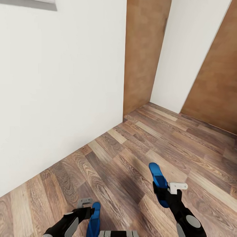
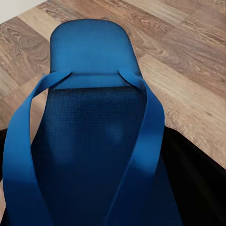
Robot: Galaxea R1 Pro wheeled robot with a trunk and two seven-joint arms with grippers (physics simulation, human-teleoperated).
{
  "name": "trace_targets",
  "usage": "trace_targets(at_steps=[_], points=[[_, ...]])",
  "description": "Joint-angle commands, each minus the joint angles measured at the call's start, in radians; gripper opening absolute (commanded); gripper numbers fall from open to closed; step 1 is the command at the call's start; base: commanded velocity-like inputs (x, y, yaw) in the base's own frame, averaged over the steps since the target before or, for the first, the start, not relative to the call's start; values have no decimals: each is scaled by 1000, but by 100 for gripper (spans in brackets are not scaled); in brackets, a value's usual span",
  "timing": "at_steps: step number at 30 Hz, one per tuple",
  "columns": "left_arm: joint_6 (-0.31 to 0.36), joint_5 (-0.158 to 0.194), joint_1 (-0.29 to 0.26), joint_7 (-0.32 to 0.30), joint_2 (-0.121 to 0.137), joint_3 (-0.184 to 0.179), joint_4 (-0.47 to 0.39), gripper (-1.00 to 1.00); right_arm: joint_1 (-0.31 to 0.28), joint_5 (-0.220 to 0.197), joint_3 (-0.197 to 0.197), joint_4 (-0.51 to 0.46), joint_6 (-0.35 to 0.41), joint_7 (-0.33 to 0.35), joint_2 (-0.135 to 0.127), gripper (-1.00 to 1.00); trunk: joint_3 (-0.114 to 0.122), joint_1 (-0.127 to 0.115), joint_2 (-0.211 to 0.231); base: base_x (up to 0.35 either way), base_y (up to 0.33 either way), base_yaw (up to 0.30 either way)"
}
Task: In the bedroom, move the book from the bed onto either nightstand, and place the two sandals side by side next to the bed.
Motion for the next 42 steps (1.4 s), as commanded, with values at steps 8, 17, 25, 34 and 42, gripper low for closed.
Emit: trace_targets(at_steps=[8,17,25,34,42], points=[[1,7,0,0,1,-3,-4,100,0,-9,4,-1,4,-9,0,-100,-9,1,-1,0,0,0],[-1,7,1,1,2,-2,-4,100,0,-9,3,-1,4,-9,0,-100,-28,3,-2,0,0,0],[-1,7,1,2,2,-3,-4,100,0,-9,2,-1,4,-9,-2,-100,-32,3,-2,0,0,0],[-1,6,1,2,1,-3,-4,100,0,-9,2,-1,4,-9,-2,-100,-32,3,-2,0,0,0],[-1,6,2,3,-1,-3,-3,100,0,-9,2,-1,4,-9,-2,-100,-32,3,-2,0,0,0]])
